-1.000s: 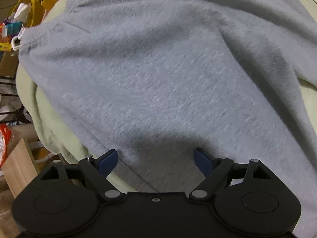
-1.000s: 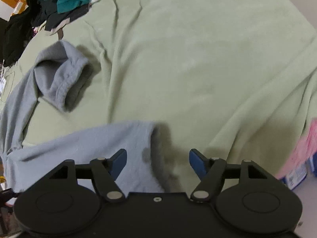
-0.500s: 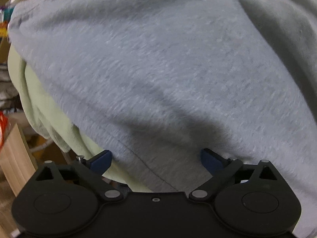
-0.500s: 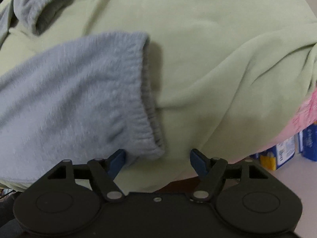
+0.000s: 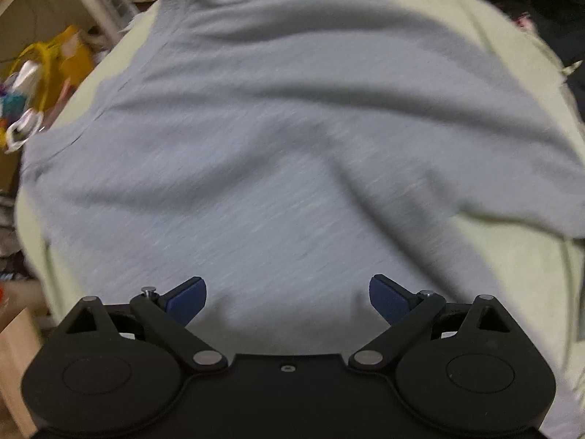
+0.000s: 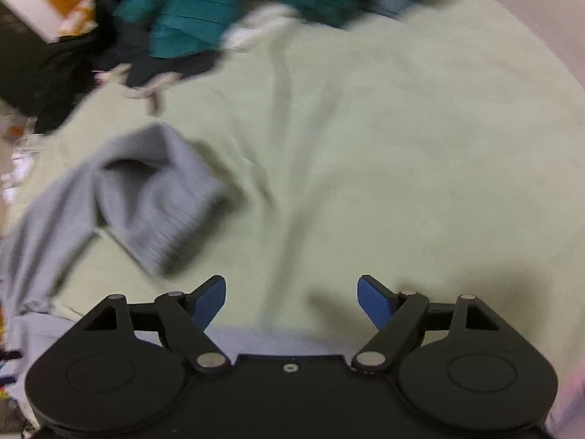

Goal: Fold clothes

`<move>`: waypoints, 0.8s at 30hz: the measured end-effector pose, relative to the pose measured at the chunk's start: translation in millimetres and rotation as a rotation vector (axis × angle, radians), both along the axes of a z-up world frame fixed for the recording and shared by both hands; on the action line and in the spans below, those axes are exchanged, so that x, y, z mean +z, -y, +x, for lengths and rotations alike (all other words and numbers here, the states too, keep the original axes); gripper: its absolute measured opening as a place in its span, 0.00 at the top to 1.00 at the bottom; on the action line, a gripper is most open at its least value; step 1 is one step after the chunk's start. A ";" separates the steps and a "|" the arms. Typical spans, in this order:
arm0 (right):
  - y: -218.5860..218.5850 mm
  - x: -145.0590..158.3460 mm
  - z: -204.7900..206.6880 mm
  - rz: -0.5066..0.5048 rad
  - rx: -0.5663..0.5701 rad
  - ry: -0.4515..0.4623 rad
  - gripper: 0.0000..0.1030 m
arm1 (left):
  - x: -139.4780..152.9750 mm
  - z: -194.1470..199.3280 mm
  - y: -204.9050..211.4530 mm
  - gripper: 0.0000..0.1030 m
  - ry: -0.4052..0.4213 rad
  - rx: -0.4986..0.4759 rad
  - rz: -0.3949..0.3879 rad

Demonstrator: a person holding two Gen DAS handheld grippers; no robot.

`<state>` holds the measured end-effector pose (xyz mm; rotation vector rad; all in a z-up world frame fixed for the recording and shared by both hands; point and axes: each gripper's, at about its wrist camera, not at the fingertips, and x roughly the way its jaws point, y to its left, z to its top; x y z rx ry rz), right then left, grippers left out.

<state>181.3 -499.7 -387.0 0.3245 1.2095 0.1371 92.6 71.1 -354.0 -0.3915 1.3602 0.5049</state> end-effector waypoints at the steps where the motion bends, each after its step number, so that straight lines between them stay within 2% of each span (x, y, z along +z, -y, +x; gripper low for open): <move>1: -3.9 -1.1 6.1 0.005 0.017 0.000 0.23 | 0.7 10.6 7.6 0.04 0.008 -0.015 -0.014; 5: -30.2 -11.0 49.7 0.002 0.087 -0.019 0.23 | -7.5 46.8 30.9 0.05 -0.002 -0.073 -0.036; 7: -43.9 -18.6 67.2 -0.014 0.082 -0.047 0.22 | -16.4 60.4 33.5 0.05 -0.005 -0.075 -0.050; 10: -50.2 -27.6 78.9 0.076 0.047 -0.034 0.23 | -29.0 78.4 37.2 0.05 0.001 -0.045 -0.079; 14: -68.3 -41.8 89.1 0.033 0.118 -0.042 0.24 | -38.0 87.3 33.9 0.04 0.017 0.026 -0.127; 16: -79.6 -50.8 93.7 0.002 0.174 -0.065 0.35 | -41.0 85.4 29.4 0.04 0.025 0.074 -0.146; 17: -84.4 -53.2 95.3 -0.019 0.197 -0.070 0.36 | -47.2 82.3 24.7 0.04 0.013 0.098 -0.154; 18: -88.4 -52.5 95.9 -0.031 0.224 -0.064 0.41 | -53.5 79.3 22.0 0.04 -0.016 0.102 -0.141; 20: -96.1 -50.5 96.9 -0.061 0.278 -0.052 0.55 | -63.4 72.4 19.9 0.04 -0.061 0.098 -0.105; 22: -95.9 -45.6 96.8 -0.083 0.306 -0.048 0.75 | -73.5 61.4 18.6 0.04 -0.082 0.108 -0.098; 24: -91.4 -36.4 96.7 -0.081 0.323 -0.038 0.80 | -79.9 51.5 17.9 0.04 -0.078 0.128 -0.096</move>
